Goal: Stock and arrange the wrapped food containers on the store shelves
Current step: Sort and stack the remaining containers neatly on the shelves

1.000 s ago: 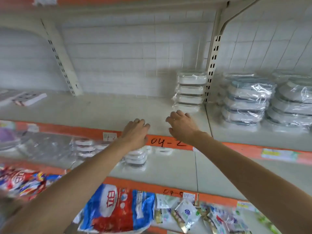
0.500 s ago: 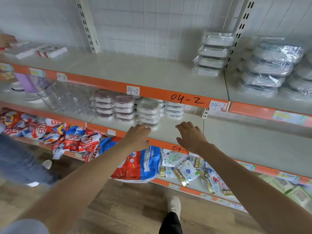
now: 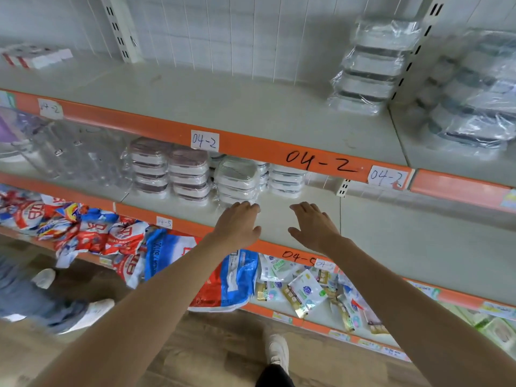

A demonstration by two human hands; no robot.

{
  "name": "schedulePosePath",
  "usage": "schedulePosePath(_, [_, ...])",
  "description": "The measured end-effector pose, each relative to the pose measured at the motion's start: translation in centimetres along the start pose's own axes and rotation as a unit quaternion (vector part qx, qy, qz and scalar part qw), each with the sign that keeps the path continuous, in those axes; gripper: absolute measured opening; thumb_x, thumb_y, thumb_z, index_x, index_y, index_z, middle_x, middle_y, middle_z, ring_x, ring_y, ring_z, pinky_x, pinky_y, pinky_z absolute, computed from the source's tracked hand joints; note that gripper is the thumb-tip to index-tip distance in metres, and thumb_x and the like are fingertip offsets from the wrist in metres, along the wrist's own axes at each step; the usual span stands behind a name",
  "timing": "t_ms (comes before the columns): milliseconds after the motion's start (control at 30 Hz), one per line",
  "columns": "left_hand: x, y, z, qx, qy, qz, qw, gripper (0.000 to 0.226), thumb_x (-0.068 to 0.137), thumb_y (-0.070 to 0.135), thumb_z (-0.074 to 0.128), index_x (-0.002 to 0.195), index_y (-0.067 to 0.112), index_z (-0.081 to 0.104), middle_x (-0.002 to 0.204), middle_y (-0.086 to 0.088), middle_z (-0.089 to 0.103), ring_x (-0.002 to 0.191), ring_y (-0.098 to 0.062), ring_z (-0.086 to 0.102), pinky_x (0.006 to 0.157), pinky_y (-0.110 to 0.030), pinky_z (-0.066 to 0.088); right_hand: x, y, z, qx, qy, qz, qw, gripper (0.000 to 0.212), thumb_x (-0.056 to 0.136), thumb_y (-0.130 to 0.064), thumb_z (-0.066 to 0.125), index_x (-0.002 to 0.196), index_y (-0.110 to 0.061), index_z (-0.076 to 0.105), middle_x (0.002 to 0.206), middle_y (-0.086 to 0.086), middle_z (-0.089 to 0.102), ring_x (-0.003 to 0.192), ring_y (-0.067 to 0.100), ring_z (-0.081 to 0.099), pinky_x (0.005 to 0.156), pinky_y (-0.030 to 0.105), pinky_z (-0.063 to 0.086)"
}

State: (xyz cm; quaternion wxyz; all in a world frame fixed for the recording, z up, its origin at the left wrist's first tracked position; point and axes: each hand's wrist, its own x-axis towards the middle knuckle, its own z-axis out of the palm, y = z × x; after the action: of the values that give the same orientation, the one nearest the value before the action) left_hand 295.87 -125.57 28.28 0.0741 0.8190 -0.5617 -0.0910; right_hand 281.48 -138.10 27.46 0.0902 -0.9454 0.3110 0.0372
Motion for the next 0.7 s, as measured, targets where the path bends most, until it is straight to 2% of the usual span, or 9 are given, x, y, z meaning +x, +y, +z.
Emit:
schedulePosePath(267, [11.1,-0.6,8.4,-0.064,0.091,0.007,0.994,0.054,0.093,0.025,0.053,0.141,0.008,0.034,0.137,-0.008,0.042,0.129,-0.024,0.037,0.1,-0.034,0.034,12.4,8.0,4.3,0.007,0.123,0.002,0.992,0.076,0.087,-0.037,0.063,0.146,-0.009,0.024,0.146,0.009,0.03,0.133,0.027,0.028,0.106,0.041,0.032])
schedulePosePath(433, [17.0,-1.7,12.0,-0.061,0.148,0.019,0.987,0.045,0.092,0.023,0.054,0.132,0.006,0.041,0.13,-0.008,0.044,0.123,-0.025,0.04,0.099,-0.035,0.036,20.7,11.1,5.3,-0.024,0.179,-0.009,0.984,0.089,0.083,-0.041,0.067,0.149,-0.012,0.014,0.152,0.006,0.018,0.138,0.024,0.019,0.109,0.039,0.026])
schedulePosePath(533, [19.2,-2.5,13.1,-0.064,0.18,0.035,0.981,0.046,0.092,0.022,0.053,0.134,0.008,0.04,0.132,-0.006,0.043,0.125,-0.023,0.038,0.1,-0.034,0.035,23.9,11.5,6.5,-0.057,0.201,-0.003,0.978,0.084,0.084,-0.039,0.066,0.147,-0.013,0.018,0.149,0.004,0.023,0.136,0.024,0.022,0.108,0.038,0.028])
schedulePosePath(700, [22.3,-2.7,13.8,-0.038,0.234,0.028,0.971,0.037,0.092,0.024,0.053,0.123,0.006,0.047,0.126,-0.008,0.044,0.121,-0.024,0.039,0.093,-0.032,0.035,23.7,12.7,7.4,-0.082,0.298,-0.006,0.951,0.057,0.086,-0.03,0.062,0.134,-0.01,0.037,0.133,0.008,0.038,0.122,0.026,0.033,0.097,0.037,0.036])
